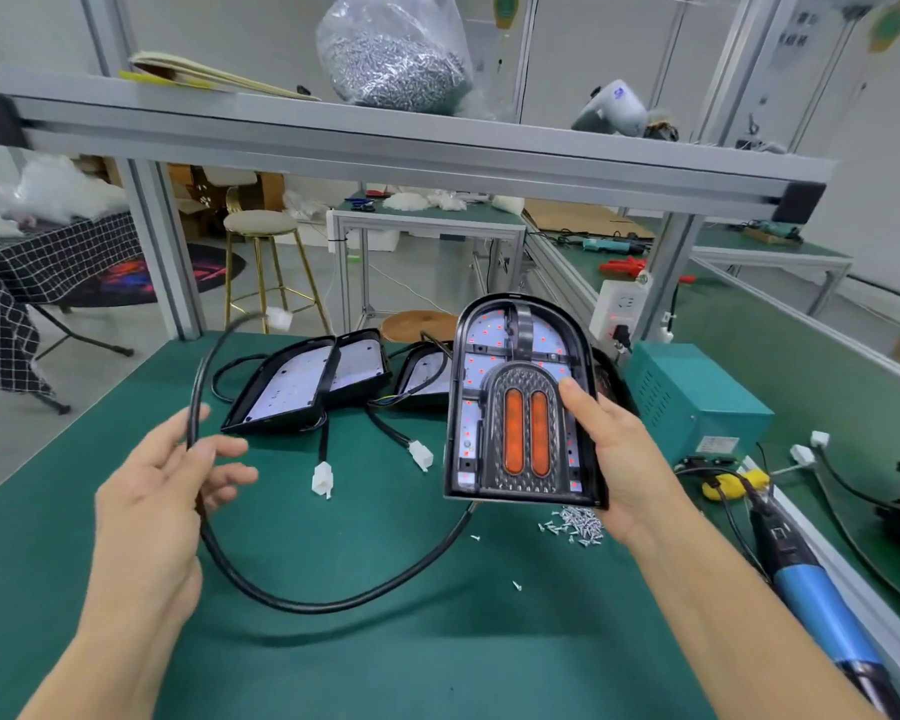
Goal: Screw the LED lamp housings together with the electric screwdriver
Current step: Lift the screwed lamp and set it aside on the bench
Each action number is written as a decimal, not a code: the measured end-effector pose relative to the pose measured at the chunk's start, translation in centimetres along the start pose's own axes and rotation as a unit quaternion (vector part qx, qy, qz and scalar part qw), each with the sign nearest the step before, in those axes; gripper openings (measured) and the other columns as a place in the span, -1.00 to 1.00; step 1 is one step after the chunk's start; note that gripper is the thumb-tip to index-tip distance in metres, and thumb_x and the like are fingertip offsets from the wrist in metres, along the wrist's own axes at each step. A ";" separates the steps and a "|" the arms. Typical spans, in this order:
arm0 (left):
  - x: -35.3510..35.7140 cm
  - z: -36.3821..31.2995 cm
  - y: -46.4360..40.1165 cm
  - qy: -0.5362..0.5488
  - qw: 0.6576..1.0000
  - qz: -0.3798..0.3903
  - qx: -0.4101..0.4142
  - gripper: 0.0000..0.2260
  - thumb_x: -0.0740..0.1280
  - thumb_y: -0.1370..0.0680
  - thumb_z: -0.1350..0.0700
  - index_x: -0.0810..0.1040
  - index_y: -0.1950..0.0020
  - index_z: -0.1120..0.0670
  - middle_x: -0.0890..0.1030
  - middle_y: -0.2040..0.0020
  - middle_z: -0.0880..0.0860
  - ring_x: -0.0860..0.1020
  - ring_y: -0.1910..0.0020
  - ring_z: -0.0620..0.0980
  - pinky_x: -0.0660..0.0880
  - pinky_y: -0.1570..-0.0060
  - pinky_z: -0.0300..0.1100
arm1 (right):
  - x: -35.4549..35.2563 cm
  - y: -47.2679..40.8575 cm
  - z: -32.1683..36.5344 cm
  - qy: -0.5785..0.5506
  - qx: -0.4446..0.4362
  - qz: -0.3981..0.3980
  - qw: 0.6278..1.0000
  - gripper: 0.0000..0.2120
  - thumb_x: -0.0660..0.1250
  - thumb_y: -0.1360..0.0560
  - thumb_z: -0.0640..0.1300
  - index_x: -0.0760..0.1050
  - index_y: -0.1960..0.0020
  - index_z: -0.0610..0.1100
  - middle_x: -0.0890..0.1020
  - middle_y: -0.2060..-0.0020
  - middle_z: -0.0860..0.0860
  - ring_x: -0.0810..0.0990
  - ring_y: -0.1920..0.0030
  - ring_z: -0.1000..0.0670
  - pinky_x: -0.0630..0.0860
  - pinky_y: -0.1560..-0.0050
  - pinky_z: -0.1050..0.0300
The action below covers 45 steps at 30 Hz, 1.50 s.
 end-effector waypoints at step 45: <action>17.7 -2.4 6.4 0.250 0.878 0.362 -0.191 -0.63 0.24 -0.48 -0.06 0.47 -0.26 0.00 0.59 -0.24 -0.03 0.54 -0.23 -0.10 0.48 -0.20 -0.04 | -2.6 1.0 0.2 0.076 -0.046 -0.158 0.983 -0.64 0.30 -0.54 0.18 0.52 -0.06 -0.12 0.69 -0.01 -0.10 0.64 -0.10 -0.17 0.53 -0.19 -0.22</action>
Point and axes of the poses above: each hand's wrist, its own y-axis away from the middle knuckle, its own x-axis out of the palm, z = x × y, the point moved 4 cm from there along -y, towards the middle knuckle
